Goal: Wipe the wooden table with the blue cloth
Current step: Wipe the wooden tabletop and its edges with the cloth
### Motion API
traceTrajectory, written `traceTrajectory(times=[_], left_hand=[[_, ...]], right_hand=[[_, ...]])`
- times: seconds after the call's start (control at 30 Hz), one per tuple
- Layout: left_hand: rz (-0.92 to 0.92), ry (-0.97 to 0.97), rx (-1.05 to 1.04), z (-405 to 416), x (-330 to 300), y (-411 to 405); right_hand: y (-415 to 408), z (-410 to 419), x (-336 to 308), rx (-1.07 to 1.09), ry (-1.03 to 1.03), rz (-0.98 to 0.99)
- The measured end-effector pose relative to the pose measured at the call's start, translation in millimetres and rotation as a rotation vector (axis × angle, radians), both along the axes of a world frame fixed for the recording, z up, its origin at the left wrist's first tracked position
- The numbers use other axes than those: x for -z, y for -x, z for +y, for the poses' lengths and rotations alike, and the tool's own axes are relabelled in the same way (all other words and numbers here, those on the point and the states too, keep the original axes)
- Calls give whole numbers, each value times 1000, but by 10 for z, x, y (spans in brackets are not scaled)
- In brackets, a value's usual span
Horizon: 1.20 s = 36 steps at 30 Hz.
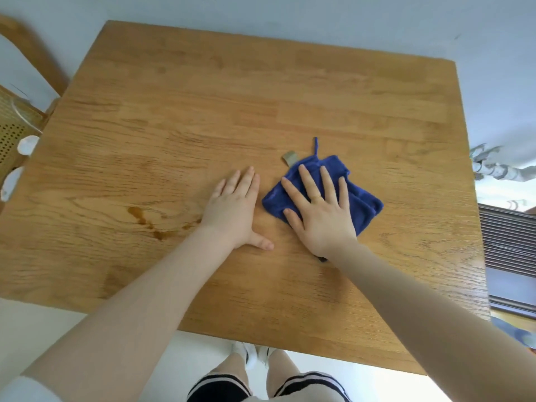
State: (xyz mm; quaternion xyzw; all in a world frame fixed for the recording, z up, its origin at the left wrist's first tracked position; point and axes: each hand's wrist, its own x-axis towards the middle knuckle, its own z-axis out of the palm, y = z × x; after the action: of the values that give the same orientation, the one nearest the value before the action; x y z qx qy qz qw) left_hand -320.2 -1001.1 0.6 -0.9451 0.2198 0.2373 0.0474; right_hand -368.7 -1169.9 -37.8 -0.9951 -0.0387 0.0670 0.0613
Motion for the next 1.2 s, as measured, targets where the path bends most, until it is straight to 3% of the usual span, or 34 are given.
traceTrajectory(times=[0.23, 0.37, 0.47, 0.57, 0.73, 0.9, 1.1, 1.2], left_hand=[[37, -60, 32, -72, -38, -24], [73, -64, 17, -102, -75, -19], [86, -59, 13, -93, -102, -18], [94, -76, 29, -96, -143, -30], [105, -80, 35, -77, -71, -51], [91, -29, 34, -33, -64, -36], [79, -18, 35, -36, -91, -29], [48, -41, 55, -53, -52, -62]], right_hand=[[-751, -422, -17, 256, -26, 59], [-355, -222, -33, 279, -20, 42], [81, -60, -23, 172, 7, 41], [-7, -165, -30, 114, -16, 65], [-493, -417, 29, 341, -7, 33], [-512, -352, -14, 436, -15, 55], [183, 55, -28, 185, 6, 53], [-92, -183, -34, 132, -14, 48]])
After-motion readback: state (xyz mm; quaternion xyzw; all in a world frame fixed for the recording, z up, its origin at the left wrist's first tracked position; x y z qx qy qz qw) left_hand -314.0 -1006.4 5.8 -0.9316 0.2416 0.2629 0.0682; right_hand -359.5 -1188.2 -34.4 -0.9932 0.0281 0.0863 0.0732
